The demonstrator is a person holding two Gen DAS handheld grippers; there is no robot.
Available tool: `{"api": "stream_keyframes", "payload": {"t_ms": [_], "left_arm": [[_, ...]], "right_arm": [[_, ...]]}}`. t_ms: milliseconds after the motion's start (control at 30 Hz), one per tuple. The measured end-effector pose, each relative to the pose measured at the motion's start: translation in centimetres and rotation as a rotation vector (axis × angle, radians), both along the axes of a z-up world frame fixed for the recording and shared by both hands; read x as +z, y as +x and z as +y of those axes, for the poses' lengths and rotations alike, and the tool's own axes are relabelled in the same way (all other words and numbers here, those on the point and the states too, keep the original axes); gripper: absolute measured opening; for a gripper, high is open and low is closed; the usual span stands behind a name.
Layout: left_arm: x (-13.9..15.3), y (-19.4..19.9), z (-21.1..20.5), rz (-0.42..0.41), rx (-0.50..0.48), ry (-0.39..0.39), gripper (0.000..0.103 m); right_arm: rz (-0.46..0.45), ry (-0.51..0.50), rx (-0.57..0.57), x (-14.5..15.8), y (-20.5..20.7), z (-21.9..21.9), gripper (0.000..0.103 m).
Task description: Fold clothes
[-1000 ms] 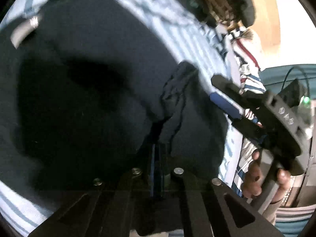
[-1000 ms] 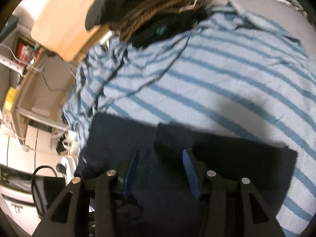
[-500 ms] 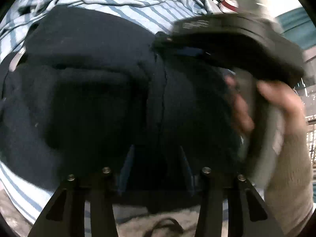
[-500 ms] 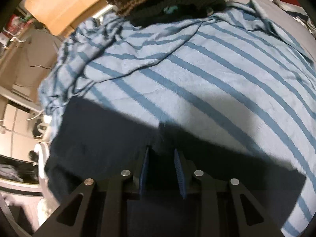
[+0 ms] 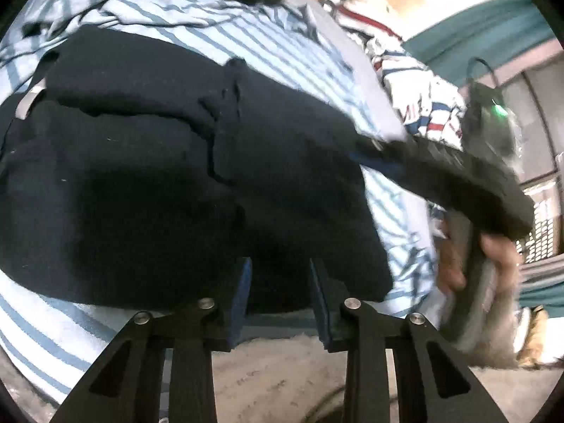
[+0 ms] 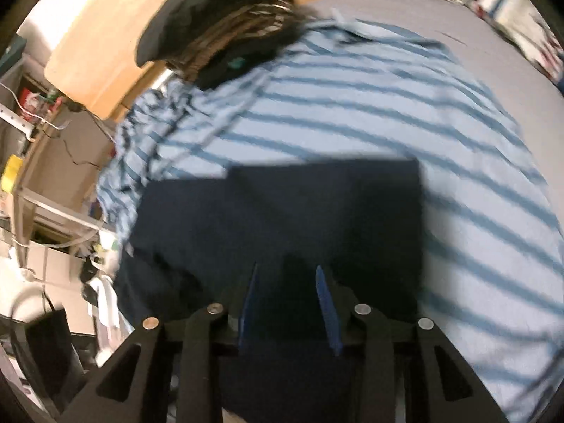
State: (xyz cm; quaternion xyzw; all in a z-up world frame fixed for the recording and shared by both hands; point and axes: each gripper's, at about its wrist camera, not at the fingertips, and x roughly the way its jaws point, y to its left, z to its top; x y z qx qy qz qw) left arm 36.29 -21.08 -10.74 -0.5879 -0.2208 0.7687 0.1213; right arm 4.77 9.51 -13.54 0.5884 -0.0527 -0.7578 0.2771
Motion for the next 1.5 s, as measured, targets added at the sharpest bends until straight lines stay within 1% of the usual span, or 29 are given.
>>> {"api": "stream_keyframes", "payload": {"t_ms": [67,100,133,167,267,300,333,367,433,533,567,633,667,700,733,767,800,867,900,967,1000,1067,1100,1133,1167,1267,1333,1400,1500], "left_arm": [[-2.0,-0.1,0.7,-0.084,0.014,-0.096,0.032],[-2.9,0.1,0.3,-0.104,0.045,-0.075,0.030],[-3.8,0.3,-0.1,-0.120,0.077,-0.047,0.030],[-3.7,0.6,-0.7,-0.111,0.113,-0.006,0.030],[-2.1,1.5,-3.1,-0.023,0.232,0.178,0.030],[-1.6,1.7,-3.9,0.009,0.266,0.225,0.030],[-1.3,1.7,-4.6,0.028,0.294,0.252,0.031],[-1.3,1.4,-5.0,0.023,0.301,0.251,0.030],[-1.4,1.0,-5.8,0.007,0.325,0.257,0.030],[-1.8,0.6,-7.5,-0.014,0.388,0.291,0.030],[-2.0,0.5,-8.1,-0.022,0.408,0.302,0.030],[-2.0,0.9,-8.9,-0.023,0.455,0.287,0.031],[-1.8,1.5,-9.2,-0.027,0.466,0.284,0.030],[-1.7,2.1,-9.5,-0.031,0.474,0.282,0.030],[-2.0,2.3,-9.8,-0.040,0.480,0.291,0.030],[-2.2,2.5,-10.1,-0.047,0.487,0.303,0.030],[-2.4,2.8,-10.3,-0.053,0.494,0.318,0.030],[-2.7,3.2,-10.5,-0.060,0.503,0.342,0.030],[-2.7,3.3,-10.5,-0.060,0.505,0.350,0.030],[-2.5,3.3,-10.4,-0.046,0.492,0.378,0.030],[-2.5,3.2,-10.3,-0.045,0.484,0.389,0.030],[-2.4,2.8,-10.0,-0.045,0.468,0.409,0.032],[-2.3,2.6,-9.8,-0.045,0.460,0.420,0.035],[-2.3,2.4,-9.7,-0.045,0.452,0.430,0.042],[-2.3,2.2,-9.4,-0.049,0.444,0.438,0.045],[-2.3,1.4,-8.8,-0.061,0.422,0.463,0.045],[-2.6,0.9,-8.4,-0.094,0.423,0.437,0.045],[-3.3,0.4,-8.3,-0.150,0.434,0.415,0.045],[-4.0,-0.2,-8.2,-0.181,0.435,0.438,0.045]], "right_arm": [[-0.013,0.018,-0.005,-0.7,1.0,1.3,0.040],[-0.041,0.030,-0.008,-1.6,1.3,1.6,0.040],[-0.069,0.042,-0.011,-2.4,1.4,1.8,0.040],[-0.090,0.047,-0.013,-3.0,1.5,1.8,0.040],[-0.069,0.016,0.009,-2.4,1.4,1.2,0.040],[-0.056,-0.016,0.041,-1.7,1.5,0.7,0.041],[-0.040,-0.050,0.088,-0.9,1.5,-0.1,0.042],[-0.024,-0.067,0.141,-0.1,1.5,-1.0,0.042],[-0.006,-0.065,0.258,0.9,1.8,-3.1,0.042],[-0.011,-0.066,0.483,1.4,3.3,-5.8,0.042],[0.015,-0.043,0.547,1.6,4.1,-6.4,0.044],[0.084,0.008,0.678,1.6,6.8,-7.5,0.061],[0.103,0.026,0.736,1.5,8.1,-8.0,0.065],[0.115,0.043,0.774,1.1,9.0,-8.2,0.072],[0.130,0.075,0.807,0.4,9.9,-8.6,0.074],[0.145,0.107,0.840,-0.3,10.8,-9.0,0.074],[0.161,0.145,0.868,-1.1,11.6,-9.4,0.071],[0.193,0.261,0.880,-3.0,12.2,-10.0,0.041],[0.188,0.280,0.846,-3.5,11.7,-9.9,0.023],[0.064,0.136,0.684,-3.3,8.9,-8.1,0.013],[0.007,0.065,0.614,-3.1,7.6,-6.8,0.010],[-0.098,-0.067,0.476,-2.8,5.2,-4.3,0.010],[-0.113,-0.103,0.436,-2.6,4.6,-3.1,0.010],[-0.122,-0.132,0.410,-2.4,4.3,-2.0,0.010],[-0.124,-0.151,0.390,-2.1,4.2,-1.1,0.010],[-0.132,-0.200,0.396,-1.7,4.5,-0.6,0.010],[-0.136,-0.231,0.409,-1.4,4.8,-0.5,0.010],[-0.136,-0.263,0.436,-0.9,5.3,-0.5,0.010],[-0.146,-0.289,0.471,-0.7,6.1,-1.2,0.010]]}}
